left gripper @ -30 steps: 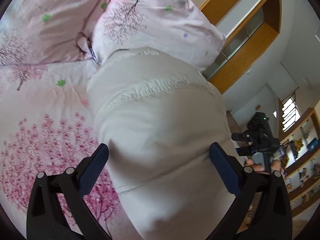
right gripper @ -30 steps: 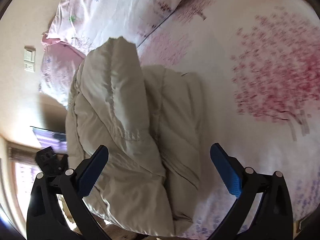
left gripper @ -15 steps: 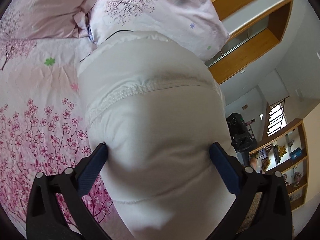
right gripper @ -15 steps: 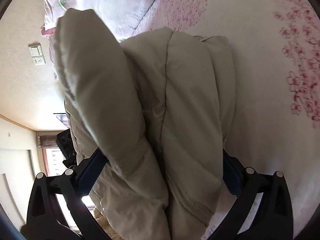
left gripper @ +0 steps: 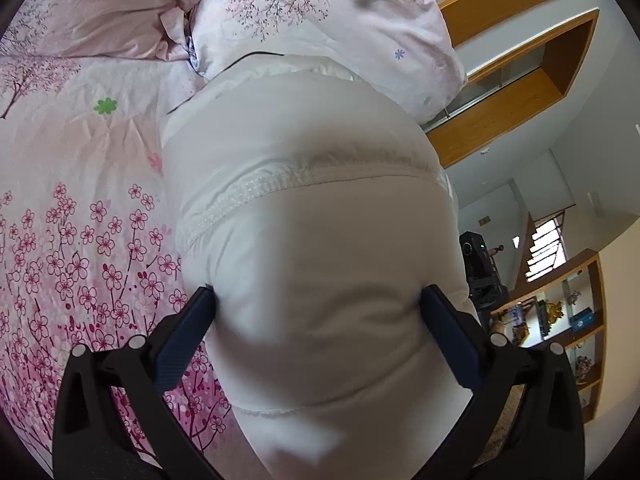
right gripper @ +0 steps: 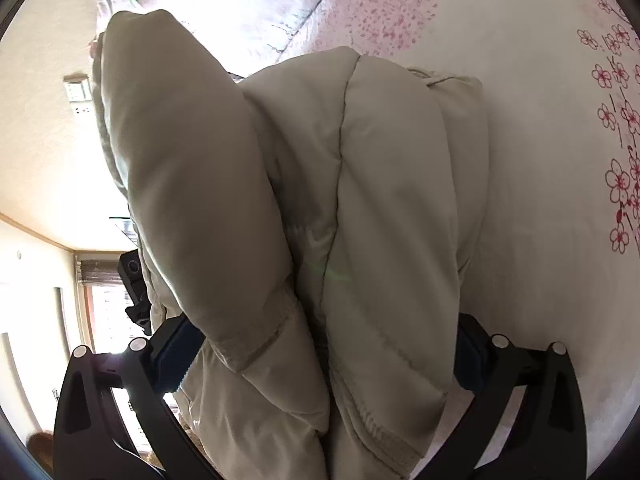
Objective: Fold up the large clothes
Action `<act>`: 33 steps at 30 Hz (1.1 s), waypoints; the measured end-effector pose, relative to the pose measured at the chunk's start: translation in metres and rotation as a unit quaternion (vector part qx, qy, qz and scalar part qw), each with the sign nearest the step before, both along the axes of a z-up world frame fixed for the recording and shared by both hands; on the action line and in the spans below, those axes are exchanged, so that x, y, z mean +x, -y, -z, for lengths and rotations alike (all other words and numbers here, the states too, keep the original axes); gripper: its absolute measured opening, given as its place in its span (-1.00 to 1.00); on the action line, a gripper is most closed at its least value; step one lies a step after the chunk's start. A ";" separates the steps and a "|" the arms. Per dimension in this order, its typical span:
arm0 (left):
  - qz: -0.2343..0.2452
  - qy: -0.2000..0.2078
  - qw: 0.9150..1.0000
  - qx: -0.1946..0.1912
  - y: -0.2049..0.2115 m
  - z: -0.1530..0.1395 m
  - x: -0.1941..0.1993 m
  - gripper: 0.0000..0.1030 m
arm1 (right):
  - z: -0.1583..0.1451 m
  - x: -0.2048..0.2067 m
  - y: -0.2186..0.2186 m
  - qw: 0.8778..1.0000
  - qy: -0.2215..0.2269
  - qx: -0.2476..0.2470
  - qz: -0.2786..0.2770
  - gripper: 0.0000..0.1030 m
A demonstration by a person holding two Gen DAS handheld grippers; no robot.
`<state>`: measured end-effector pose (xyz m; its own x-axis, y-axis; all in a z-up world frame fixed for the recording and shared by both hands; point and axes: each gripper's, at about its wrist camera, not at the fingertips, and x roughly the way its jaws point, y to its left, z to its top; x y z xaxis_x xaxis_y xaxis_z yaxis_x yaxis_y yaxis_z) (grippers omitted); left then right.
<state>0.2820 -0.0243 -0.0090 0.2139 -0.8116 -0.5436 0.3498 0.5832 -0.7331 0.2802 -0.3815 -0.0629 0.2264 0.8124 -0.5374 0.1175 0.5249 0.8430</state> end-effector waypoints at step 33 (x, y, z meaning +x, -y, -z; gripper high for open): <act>-0.033 0.062 0.995 -0.065 -0.092 -0.028 -0.004 0.53 | -0.057 0.044 -0.104 0.979 0.172 0.053 -0.098 0.59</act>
